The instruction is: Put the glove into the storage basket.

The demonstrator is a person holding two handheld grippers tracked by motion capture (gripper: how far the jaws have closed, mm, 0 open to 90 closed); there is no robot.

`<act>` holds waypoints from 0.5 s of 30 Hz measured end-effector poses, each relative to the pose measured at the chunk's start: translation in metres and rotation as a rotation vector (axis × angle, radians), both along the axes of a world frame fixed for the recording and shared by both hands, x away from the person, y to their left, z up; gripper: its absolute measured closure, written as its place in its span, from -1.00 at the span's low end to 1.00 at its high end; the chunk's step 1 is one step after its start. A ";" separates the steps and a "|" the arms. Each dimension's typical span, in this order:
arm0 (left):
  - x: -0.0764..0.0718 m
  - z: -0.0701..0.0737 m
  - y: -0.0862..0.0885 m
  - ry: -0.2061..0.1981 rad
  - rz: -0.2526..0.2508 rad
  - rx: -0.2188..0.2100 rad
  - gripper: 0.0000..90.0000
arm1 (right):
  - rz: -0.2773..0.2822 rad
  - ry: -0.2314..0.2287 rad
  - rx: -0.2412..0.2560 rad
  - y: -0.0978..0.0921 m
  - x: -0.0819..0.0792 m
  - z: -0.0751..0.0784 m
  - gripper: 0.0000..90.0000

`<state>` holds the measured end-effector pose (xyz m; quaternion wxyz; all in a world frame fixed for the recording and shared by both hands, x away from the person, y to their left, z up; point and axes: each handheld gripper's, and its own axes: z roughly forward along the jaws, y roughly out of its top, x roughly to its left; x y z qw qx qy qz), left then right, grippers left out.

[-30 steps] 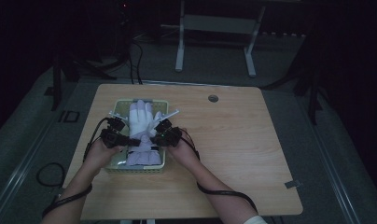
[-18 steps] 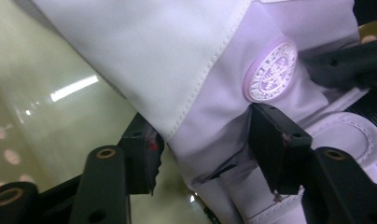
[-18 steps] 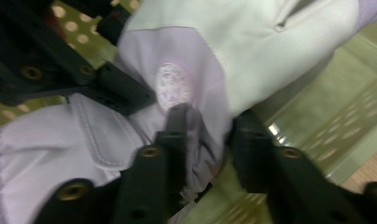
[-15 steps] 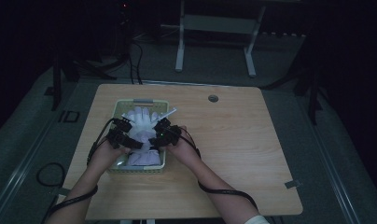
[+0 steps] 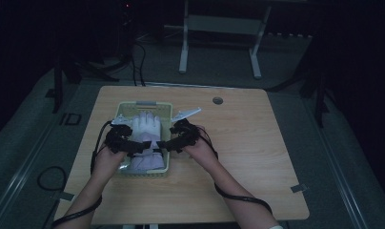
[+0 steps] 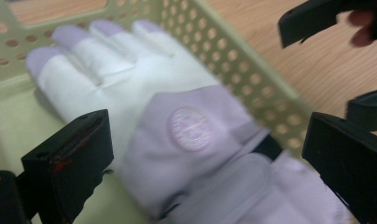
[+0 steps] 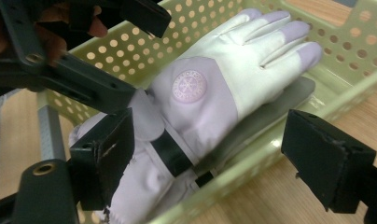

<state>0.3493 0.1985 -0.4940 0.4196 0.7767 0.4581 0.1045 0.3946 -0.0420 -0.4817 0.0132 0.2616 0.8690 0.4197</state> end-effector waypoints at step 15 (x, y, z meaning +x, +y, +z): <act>-0.024 0.017 -0.047 -0.100 -0.064 -0.022 -0.95 | -0.013 -0.013 -0.017 -0.048 -0.002 -0.002 -0.62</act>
